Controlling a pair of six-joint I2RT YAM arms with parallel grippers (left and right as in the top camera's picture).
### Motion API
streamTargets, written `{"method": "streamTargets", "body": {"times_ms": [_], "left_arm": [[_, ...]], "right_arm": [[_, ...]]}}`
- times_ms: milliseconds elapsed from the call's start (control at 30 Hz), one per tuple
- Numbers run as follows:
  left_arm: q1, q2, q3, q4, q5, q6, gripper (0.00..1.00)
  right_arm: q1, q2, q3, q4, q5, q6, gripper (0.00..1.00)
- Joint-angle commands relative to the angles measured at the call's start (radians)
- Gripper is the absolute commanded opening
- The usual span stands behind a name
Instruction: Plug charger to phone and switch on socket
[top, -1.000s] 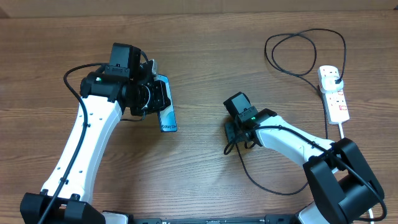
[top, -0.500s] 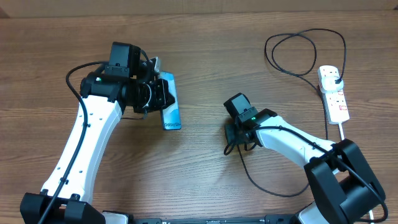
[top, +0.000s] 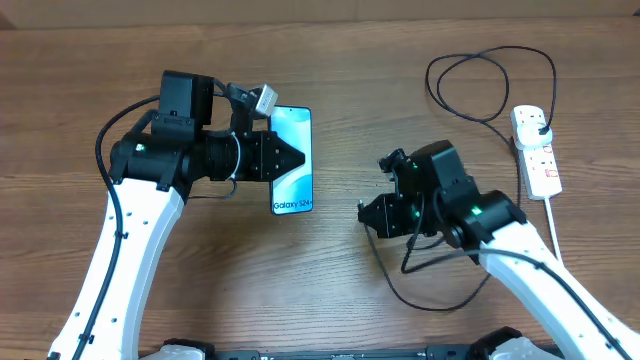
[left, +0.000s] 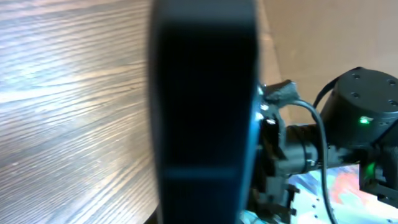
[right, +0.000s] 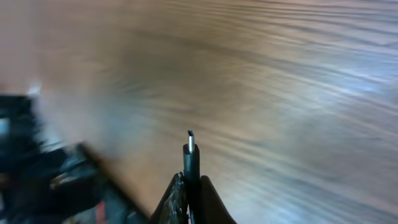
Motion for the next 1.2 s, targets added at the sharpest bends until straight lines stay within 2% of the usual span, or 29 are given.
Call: {"method": "streamTargets", "body": {"times_ms": [0,167,267,467,733,900,1167], "left_arm": [[-0.005,-0.017,-0.044,0.019,0.118,0.040,0.05],[-0.001,-0.017,-0.127,0.142,0.295,0.047,0.04],[0.001,-0.017,-0.176,0.219,0.308,0.036,0.04],[0.000,-0.017,-0.273,0.411,0.396,-0.079,0.04],[-0.001,-0.017,-0.291,0.552,0.409,-0.227,0.04],[-0.001,-0.017,-0.291,0.619,0.408,-0.306,0.05],[-0.005,-0.017,-0.291,0.649,0.406,-0.470,0.04]], "right_arm": [[0.007,-0.066,-0.043,0.001,-0.169,-0.008,0.04],[0.006,-0.162,-0.148,0.052,-0.261,-0.003,0.04],[0.006,-0.191,-0.175,0.091,-0.332,-0.004,0.04],[0.007,-0.193,-0.175,0.109,-0.426,-0.034,0.04],[0.007,-0.193,-0.177,0.124,-0.511,-0.088,0.04],[0.007,-0.193,-0.177,0.195,-0.570,-0.087,0.04],[0.007,-0.192,-0.177,0.384,-0.573,0.058,0.04]]}}
